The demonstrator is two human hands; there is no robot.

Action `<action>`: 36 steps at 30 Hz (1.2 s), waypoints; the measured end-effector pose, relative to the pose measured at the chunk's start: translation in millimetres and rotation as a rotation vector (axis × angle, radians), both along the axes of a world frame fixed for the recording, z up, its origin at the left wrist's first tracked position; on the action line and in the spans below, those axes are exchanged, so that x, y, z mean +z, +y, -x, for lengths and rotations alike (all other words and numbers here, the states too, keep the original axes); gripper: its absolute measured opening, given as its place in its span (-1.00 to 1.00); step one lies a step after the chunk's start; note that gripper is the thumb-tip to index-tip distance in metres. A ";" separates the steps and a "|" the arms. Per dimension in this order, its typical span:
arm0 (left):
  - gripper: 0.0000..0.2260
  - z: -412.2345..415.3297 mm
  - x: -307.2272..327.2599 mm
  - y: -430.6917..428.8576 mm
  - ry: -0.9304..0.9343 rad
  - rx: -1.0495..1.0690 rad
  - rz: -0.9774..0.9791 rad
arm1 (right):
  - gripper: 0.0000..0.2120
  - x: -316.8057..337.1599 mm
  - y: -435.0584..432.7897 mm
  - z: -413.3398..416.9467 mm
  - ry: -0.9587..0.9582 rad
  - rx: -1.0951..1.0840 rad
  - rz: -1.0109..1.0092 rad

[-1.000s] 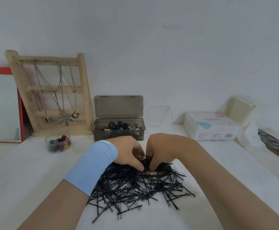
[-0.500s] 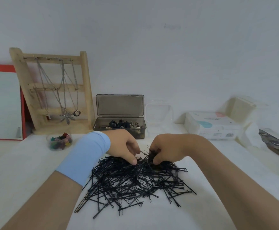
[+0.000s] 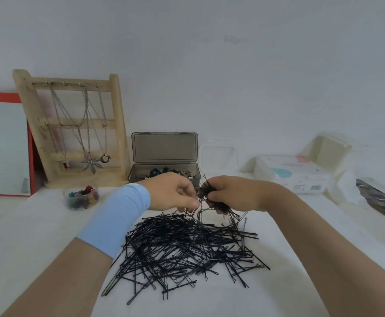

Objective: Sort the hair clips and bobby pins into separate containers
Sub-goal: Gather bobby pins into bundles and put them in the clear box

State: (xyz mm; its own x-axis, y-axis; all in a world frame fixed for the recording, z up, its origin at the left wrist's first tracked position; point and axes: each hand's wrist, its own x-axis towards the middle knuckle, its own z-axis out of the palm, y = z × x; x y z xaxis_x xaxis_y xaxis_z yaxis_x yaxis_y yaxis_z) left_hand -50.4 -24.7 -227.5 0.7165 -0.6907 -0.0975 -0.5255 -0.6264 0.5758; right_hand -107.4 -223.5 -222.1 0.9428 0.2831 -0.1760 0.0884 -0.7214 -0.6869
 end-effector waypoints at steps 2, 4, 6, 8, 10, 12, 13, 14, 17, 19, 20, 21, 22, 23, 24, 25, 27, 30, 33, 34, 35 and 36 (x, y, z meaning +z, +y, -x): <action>-0.80 0.7 2.4 -0.3 0.014 0.019 0.054 | -0.84 -2.1 3.9 -0.9 -0.018 -0.018 -0.006; -0.81 1.0 4.0 -1.6 -0.022 0.055 0.092 | -0.82 -4.1 6.9 -1.7 0.001 -0.026 -0.065; -0.84 1.7 4.7 -3.2 -0.070 0.098 0.126 | -0.81 -5.7 9.0 -2.1 0.030 -0.028 -0.135; -0.88 1.9 6.1 -2.9 -0.122 0.145 0.162 | -0.80 -6.9 9.7 -3.6 0.053 -0.049 -0.204; -0.89 0.6 9.2 -0.3 -0.173 0.200 0.209 | -0.79 -7.2 8.8 -6.6 0.058 -0.094 -0.280; -0.90 -1.9 12.2 3.4 -0.254 0.250 0.252 | -0.80 -7.6 6.5 -9.2 0.076 -0.133 -0.419; -0.92 -3.0 13.6 4.9 -0.291 0.266 0.273 | -0.83 -7.6 5.1 -10.4 0.092 -0.138 -0.498; -0.94 -3.7 14.5 5.3 -0.307 0.271 0.298 | -0.86 -7.9 3.2 -10.9 0.106 -0.130 -0.562; -0.91 -1.8 16.8 2.6 -0.272 0.243 0.388 | -0.83 -7.9 -0.7 -12.0 0.121 -0.091 -0.644; -0.86 1.2 18.6 -0.3 -0.250 0.208 0.412 | -0.84 -7.4 -1.6 -12.9 0.131 -0.094 -0.669; -0.84 2.7 19.7 -1.3 -0.249 0.194 0.413 | -0.87 -6.8 -1.1 -13.0 0.138 -0.101 -0.687; -0.83 4.1 20.5 -1.8 -0.252 0.185 0.413 | -0.90 -6.5 -0.3 -12.6 0.145 -0.110 -0.704; -0.82 5.3 21.4 -2.1 -0.253 0.181 0.415 | -0.92 -6.3 0.4 -12.4 0.146 -0.121 -0.717; -0.81 6.2 22.2 -2.0 -0.252 0.180 0.418 | -0.92 -6.2 0.7 -12.3 0.145 -0.131 -0.730; -0.80 6.8 22.9 -1.7 -0.249 0.180 0.420 | -0.91 -6.1 0.9 -12.2 0.145 -0.136 -0.740; -0.79 7.2 23.5 -1.4 -0.247 0.178 0.418 | -0.89 -5.7 1.1 -11.7 0.146 -0.129 -0.744; -0.77 7.6 24.0 -1.1 -0.237 0.161 0.409 | -0.87 -4.5 2.4 -10.3 0.151 -0.085 -0.752; -0.69 9.1 23.1 -2.4 -0.174 0.093 0.411 | -0.83 -3.6 5.9 -9.0 0.139 -0.072 -0.827; -0.61 6.4 21.6 -2.9 -0.168 0.094 0.410 | -0.79 -1.6 5.8 -8.6 0.123 -0.099 -0.907; -0.64 4.9 21.6 -2.1 -0.205 0.122 0.399 | -0.79 -0.8 5.1 -8.2 0.129 -0.099 -0.922; -0.71 3.7 21.5 -1.1 -0.231 0.145 0.390 | -0.81 -0.1 4.4 -7.3 0.138 -0.094 -0.924; -0.79 3.1 21.2 -0.4 -0.228 0.154 0.389 | -0.82 0.5 4.2 -6.8 0.147 -0.086 -0.914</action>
